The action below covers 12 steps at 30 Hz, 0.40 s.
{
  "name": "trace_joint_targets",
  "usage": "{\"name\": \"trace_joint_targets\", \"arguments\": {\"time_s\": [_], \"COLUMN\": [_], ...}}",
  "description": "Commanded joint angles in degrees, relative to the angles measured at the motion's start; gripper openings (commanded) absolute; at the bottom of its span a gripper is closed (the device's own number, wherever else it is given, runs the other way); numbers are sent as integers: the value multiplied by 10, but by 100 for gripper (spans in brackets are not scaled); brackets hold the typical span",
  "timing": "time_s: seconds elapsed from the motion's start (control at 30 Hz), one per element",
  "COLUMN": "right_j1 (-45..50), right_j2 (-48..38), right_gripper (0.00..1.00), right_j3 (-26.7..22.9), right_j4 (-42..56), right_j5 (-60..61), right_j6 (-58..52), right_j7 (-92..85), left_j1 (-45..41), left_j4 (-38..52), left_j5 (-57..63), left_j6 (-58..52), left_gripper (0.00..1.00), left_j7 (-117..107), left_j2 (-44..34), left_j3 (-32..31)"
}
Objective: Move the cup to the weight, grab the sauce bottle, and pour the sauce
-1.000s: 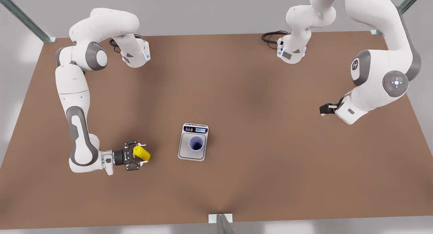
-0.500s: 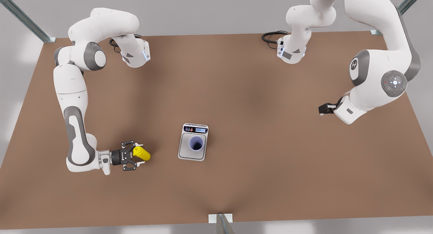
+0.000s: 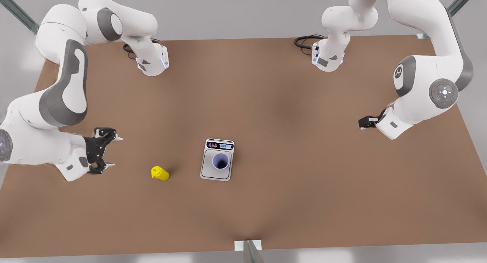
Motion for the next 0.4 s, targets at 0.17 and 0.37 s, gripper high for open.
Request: {"name": "trace_joint_targets", "arguments": {"time_s": [0.17, 0.37], "right_j1": [-10, -102], "right_j2": [-244, -227], "right_gripper": [100, 100], "right_j3": [-52, 40], "right_j4": [-298, -279], "right_j5": [-109, -106], "right_j6": [79, 82], "right_j7": [499, 521], "left_j1": [0, 0], "left_j4": [0, 0], "left_j5": [1, 1], "left_j6": [0, 0], "left_gripper": [100, 100], "left_j7": [0, 0], "left_j2": [0, 0], "left_j3": [0, 0]}}
